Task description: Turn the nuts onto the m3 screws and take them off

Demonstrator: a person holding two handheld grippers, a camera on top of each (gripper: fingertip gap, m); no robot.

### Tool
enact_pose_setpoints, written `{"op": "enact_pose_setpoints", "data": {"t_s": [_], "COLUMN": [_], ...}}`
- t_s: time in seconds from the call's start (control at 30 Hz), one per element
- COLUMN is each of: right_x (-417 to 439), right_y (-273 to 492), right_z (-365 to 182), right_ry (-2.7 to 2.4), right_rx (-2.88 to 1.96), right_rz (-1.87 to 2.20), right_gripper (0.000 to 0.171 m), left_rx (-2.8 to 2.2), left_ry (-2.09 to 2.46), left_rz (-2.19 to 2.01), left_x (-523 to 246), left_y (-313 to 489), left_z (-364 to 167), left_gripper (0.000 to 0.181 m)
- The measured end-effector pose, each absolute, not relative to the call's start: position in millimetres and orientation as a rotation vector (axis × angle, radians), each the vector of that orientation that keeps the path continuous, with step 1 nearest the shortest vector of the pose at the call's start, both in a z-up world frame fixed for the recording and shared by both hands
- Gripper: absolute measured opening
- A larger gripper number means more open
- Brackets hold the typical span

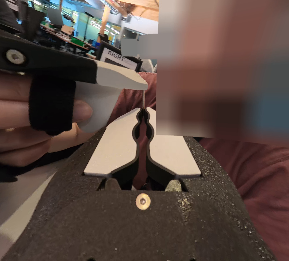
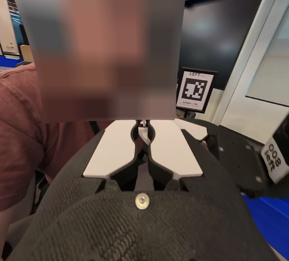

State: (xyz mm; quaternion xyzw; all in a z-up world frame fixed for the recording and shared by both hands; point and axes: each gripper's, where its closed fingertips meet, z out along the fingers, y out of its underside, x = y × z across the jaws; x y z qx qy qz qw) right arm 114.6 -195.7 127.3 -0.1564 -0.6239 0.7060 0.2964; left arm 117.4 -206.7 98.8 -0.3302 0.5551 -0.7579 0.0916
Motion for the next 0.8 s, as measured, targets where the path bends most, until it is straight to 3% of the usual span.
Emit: {"op": "enact_pose_setpoints", "data": {"t_s": [0.2, 0.27, 0.37, 0.6, 0.8], "right_x": [113.0, 108.4, 103.6, 105.0, 103.3], "right_y": [-191.2, -183.7, -164.7, -92.4, -39.0], "right_z": [127.3, 127.4, 135.5, 170.8, 156.1], "right_ry": [-1.655, -1.640, -1.558, -1.115, -0.824], "right_rx": [-0.474, -0.555, -0.680, -0.985, -1.224], "right_rz": [1.879, 1.801, 1.623, 1.180, 1.011], "right_gripper": [0.008, 0.022, 0.030, 0.032, 0.029], "left_rx": [-1.019, -1.032, -1.094, -1.300, -1.385], "left_ry": [1.638, 1.615, 1.517, 1.067, 0.884], "left_rz": [-2.114, -2.063, -1.913, -1.114, -0.969], "left_x": [122.0, 120.9, 123.1, 117.3, 101.0], "left_y": [-199.1, -192.2, -170.2, -67.1, -34.4], "left_z": [95.3, 97.2, 101.2, 100.9, 97.5], "left_gripper": [0.002, 0.002, 0.002, 0.002, 0.002]}}
